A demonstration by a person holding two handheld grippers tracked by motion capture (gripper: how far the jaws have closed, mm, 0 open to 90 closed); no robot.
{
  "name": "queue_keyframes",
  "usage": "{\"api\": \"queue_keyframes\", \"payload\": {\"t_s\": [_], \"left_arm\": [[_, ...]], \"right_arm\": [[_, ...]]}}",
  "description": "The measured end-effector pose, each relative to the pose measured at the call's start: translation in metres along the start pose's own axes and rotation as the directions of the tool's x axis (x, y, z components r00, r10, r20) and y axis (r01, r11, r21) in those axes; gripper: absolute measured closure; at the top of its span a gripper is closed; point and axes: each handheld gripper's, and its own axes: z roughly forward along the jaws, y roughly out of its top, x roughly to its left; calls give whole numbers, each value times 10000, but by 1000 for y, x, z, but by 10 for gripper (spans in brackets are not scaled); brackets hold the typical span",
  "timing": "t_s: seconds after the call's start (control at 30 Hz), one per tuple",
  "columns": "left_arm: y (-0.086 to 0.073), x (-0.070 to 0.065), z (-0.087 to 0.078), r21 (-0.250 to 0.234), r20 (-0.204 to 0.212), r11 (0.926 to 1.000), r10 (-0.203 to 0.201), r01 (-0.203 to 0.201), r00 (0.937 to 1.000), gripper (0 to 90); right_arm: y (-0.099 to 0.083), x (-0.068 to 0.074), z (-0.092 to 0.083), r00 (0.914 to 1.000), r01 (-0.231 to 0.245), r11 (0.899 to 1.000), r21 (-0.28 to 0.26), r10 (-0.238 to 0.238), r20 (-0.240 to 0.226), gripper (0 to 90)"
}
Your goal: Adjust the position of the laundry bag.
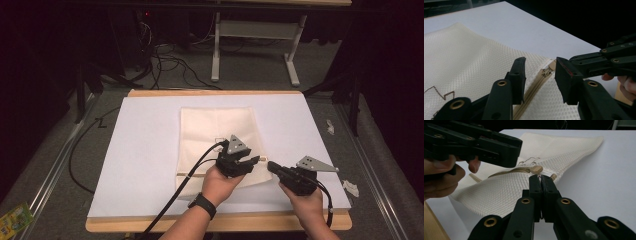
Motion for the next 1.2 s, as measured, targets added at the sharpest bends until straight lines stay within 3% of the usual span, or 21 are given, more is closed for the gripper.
{"api": "queue_keyframes", "payload": {"t_s": [0.13,0.53,0.8,1.2], "left_arm": [[3,-3,9,75,137,9999,-81,80,9999,650],[10,-8,21,31,215,9999,-154,154,9996,630],[17,-12,31,243,87,9997,65,-67,9999,622],[16,-12,27,398,-18,9988,284,-284,9996,674]], "right_arm": [[0,-1,-1,10000,-35,10000,-33,35,-12,897],[-1,-3,0,9999,-141,9999,-26,141,-22,896],[-1,-4,-1,9998,-198,9998,-44,198,10,897],[-1,-5,0,9997,-234,9997,-14,234,19,896]]}}
